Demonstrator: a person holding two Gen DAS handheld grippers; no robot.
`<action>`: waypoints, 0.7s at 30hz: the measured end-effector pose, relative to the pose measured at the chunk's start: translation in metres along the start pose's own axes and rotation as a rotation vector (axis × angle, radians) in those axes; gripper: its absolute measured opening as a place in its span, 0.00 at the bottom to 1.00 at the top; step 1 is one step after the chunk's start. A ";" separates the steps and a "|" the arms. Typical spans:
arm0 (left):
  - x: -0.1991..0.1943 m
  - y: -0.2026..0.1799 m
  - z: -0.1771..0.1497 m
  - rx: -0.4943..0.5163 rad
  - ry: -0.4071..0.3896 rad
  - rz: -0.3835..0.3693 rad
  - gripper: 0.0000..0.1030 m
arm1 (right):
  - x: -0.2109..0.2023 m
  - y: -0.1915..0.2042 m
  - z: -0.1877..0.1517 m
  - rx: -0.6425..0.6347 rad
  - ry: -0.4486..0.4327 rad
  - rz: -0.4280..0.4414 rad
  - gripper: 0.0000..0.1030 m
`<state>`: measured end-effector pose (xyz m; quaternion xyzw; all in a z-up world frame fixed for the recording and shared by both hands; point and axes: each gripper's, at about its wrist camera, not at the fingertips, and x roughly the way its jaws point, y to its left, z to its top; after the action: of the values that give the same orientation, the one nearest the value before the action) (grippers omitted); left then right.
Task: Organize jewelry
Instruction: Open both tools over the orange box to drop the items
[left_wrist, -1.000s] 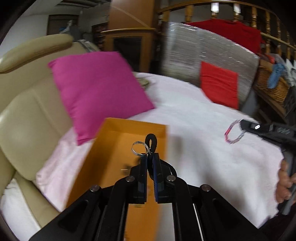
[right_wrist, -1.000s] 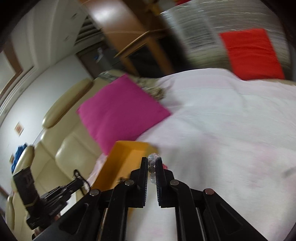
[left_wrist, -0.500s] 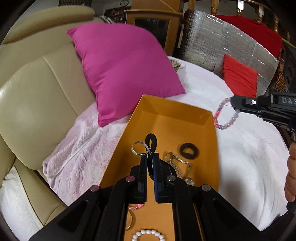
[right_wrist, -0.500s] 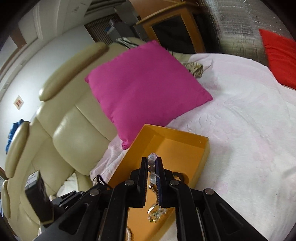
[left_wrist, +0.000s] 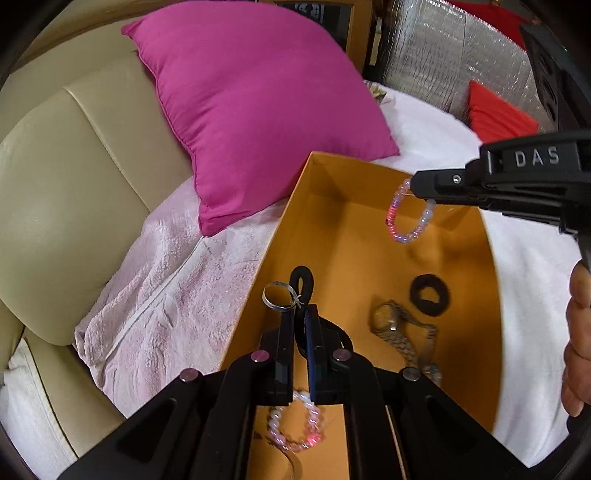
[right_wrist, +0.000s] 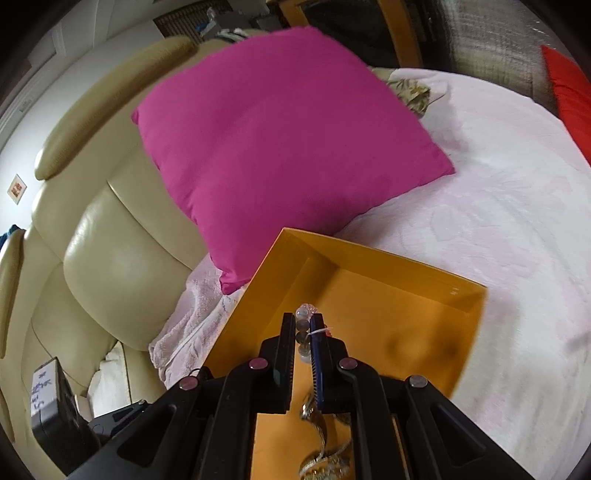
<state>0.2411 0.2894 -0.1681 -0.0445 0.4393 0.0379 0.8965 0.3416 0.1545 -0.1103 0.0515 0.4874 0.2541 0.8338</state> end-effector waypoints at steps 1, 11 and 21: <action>0.005 0.001 0.000 -0.002 0.013 0.010 0.05 | 0.005 0.000 0.001 -0.003 0.009 -0.006 0.09; 0.036 0.008 0.003 0.000 0.084 0.055 0.05 | 0.045 -0.008 0.005 0.013 0.101 -0.075 0.09; 0.040 0.001 0.005 0.016 0.106 0.032 0.20 | 0.049 -0.018 0.004 0.077 0.159 -0.070 0.16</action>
<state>0.2692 0.2916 -0.1970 -0.0324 0.4872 0.0465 0.8714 0.3705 0.1629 -0.1524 0.0464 0.5631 0.2091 0.7982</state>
